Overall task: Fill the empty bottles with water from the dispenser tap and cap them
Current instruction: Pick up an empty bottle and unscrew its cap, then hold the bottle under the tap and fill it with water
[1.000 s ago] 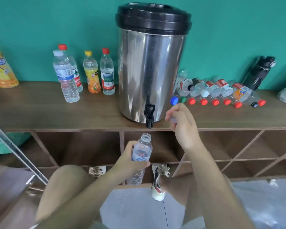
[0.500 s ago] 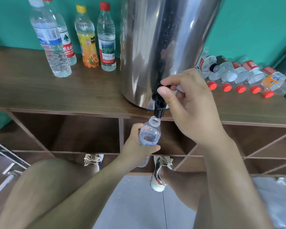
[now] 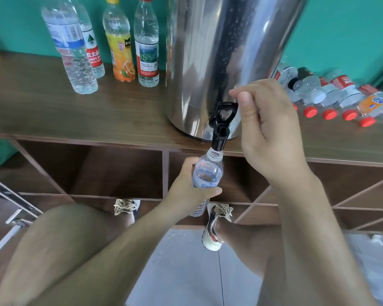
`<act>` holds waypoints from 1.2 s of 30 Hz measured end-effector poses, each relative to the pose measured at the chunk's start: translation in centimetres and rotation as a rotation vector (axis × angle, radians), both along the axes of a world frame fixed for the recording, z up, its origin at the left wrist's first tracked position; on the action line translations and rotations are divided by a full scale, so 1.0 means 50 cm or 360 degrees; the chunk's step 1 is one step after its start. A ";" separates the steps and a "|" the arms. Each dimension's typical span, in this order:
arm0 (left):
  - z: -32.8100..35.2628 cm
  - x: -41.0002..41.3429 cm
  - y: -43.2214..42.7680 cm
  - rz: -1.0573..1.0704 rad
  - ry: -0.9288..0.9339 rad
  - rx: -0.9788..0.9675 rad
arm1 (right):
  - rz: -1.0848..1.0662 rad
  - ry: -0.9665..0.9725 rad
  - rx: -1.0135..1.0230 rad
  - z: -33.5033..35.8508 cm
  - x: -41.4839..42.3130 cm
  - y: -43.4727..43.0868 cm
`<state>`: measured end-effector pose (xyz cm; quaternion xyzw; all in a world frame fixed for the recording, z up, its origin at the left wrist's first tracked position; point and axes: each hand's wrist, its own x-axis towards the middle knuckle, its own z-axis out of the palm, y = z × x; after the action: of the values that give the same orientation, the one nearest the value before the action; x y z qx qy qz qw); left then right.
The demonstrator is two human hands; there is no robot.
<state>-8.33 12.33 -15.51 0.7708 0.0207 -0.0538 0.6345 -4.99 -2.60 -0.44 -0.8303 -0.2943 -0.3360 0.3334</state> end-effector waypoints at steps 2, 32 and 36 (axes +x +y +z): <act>0.000 0.000 -0.002 -0.0003 0.0000 -0.0005 | -0.0018 0.0071 0.0033 0.002 -0.001 -0.007; 0.008 -0.004 -0.002 -0.0049 -0.0021 -0.0049 | 0.0095 0.0844 0.0691 0.017 -0.041 -0.048; 0.009 -0.002 -0.001 -0.0046 -0.0031 -0.0033 | 0.0049 0.0679 0.0503 0.018 -0.033 -0.033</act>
<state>-8.41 12.25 -15.07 0.7648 0.0029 -0.0556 0.6418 -6.61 -4.27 0.47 -0.8154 -0.1738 -0.1901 0.5184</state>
